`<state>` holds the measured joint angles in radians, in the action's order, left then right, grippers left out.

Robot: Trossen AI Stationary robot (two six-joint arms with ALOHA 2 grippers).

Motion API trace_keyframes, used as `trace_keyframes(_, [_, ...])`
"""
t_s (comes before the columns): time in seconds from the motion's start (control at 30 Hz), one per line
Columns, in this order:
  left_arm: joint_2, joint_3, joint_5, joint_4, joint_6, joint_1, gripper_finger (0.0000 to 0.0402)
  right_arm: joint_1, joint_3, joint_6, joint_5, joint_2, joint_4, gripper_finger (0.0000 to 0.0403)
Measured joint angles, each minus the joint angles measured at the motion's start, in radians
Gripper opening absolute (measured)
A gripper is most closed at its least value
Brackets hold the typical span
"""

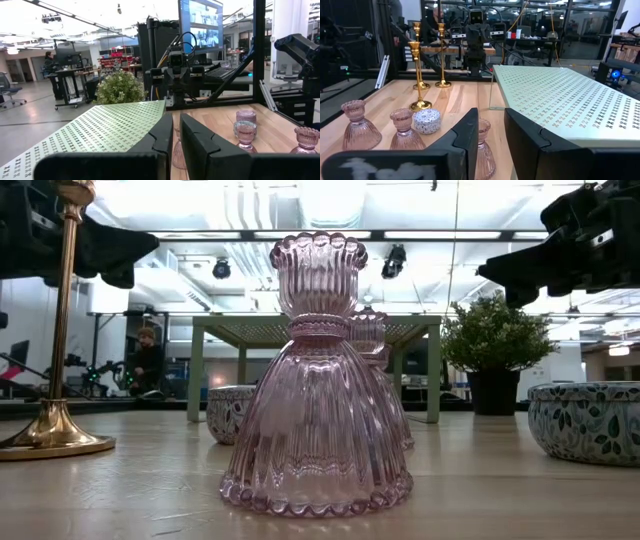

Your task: Pick & Place candle stick holders

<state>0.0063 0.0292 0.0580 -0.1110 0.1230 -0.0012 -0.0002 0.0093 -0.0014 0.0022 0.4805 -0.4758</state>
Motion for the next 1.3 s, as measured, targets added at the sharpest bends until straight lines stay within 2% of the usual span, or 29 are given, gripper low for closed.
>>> trace_keyframes(0.2, [0.000, 0.000, 0.000, 0.000, 0.000, 0.000, 0.0037, 0.000, 0.000, 0.003, 0.000, 0.000, -0.027, 0.0084])
trace_keyframes(0.3, [0.000, 0.000, 0.000, 0.000, 0.000, 0.000, 0.0037, 0.000, 0.000, 0.114, 0.004, 0.000, -0.082, 0.0078])
trace_keyframes(0.4, [0.000, 0.000, 0.000, 0.000, 0.000, 0.000, 0.0037, 0.000, 0.000, 0.212, 0.073, 0.001, -0.175, 0.0072])
trace_keyframes(0.47, [0.000, 0.000, 0.000, 0.000, 0.000, 0.000, 0.0037, -0.001, 0.000, 0.261, 0.080, 0.001, -0.233, 0.0069])
trace_keyframes(0.57, [0.000, 0.000, 0.000, 0.000, 0.000, 0.000, 0.0037, 0.002, 0.000, 0.393, 0.068, 0.019, -0.323, 0.0068])
trace_keyframes(0.67, [0.000, 0.000, 0.000, 0.000, 0.000, 0.000, 0.0037, 0.027, 0.021, 0.434, -0.020, 0.056, -0.363, 0.0070])
trace_keyframes(0.9, [0.000, 0.000, 0.000, 0.000, 0.000, 0.000, 0.0037, 0.123, 0.166, 0.440, -0.152, 0.269, -0.353, 0.0065])
trace_keyframes(1.07, [0.000, 0.000, 0.000, 0.000, 0.000, 0.000, 0.0037, 0.155, 0.296, 0.395, -0.161, 0.459, -0.305, 0.0070])
trace_keyframes(1.3, [0.000, 0.000, 0.000, 0.000, 0.000, 0.000, 0.0037, 0.201, 0.501, 0.234, -0.157, 0.647, -0.028, 0.0055])
